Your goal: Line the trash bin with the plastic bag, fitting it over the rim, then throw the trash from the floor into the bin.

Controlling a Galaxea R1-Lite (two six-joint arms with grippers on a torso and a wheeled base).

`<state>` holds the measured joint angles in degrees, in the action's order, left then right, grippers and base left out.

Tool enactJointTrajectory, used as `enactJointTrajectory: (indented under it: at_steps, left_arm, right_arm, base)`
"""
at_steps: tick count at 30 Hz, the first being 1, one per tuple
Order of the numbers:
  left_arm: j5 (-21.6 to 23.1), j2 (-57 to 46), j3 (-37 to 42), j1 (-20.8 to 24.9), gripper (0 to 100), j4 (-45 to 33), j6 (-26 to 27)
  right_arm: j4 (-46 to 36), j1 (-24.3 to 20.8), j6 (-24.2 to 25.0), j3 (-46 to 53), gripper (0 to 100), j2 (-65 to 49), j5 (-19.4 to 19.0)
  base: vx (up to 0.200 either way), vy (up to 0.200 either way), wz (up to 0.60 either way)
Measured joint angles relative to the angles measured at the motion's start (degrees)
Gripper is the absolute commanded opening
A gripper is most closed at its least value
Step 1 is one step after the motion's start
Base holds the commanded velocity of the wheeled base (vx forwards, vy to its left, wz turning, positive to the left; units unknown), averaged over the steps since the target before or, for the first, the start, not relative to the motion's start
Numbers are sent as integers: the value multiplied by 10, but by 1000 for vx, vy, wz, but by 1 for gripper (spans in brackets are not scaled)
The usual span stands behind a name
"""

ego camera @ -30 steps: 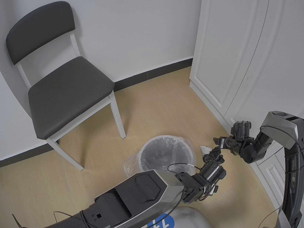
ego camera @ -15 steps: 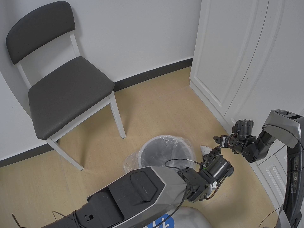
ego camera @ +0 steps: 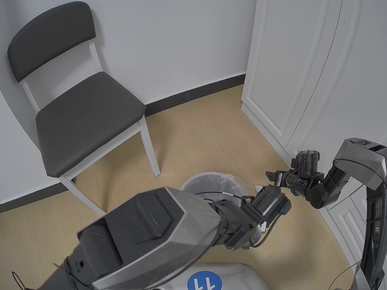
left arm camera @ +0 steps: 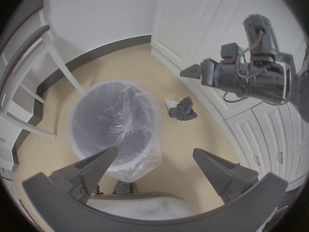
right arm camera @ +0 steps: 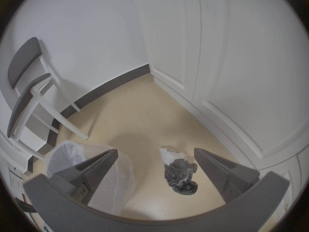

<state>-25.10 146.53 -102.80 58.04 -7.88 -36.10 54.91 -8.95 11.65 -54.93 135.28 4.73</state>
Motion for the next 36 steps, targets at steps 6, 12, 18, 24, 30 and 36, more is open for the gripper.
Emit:
enactJointTrajectory:
  at_steps: [6, 12, 18, 24, 30, 36]
  left_arm:
    - [-7, -82, 121, -20, 100, 31, -1]
    - [-20, -172, 251, -53, 100, 96, 18]
    - [-34, -254, 369, -94, 100, 183, 40]
    - [-62, -330, 451, -133, 100, 242, 51]
    - [-77, -398, 509, -174, 100, 281, 58]
    - [-79, -446, 553, -195, 100, 326, 60]
  right_arm:
    - [-2, -41, 5, 31, 100, -38, 0]
    - [0, -104, 14, 66, 100, -77, 3]
    - [1, -162, 22, 87, 100, -94, 7]
    - [1, -187, 15, 93, 100, -68, 18]
    - [0, -192, -12, 82, 100, -23, 53]
    - [-1, -186, -24, 62, 100, 14, 72]
  base:
    - [0, 0, 0]
    - [0, 0, 0]
    - [0, 0, 0]
    - [0, 0, 0]
    - [0, 0, 0]
    - [0, 0, 0]
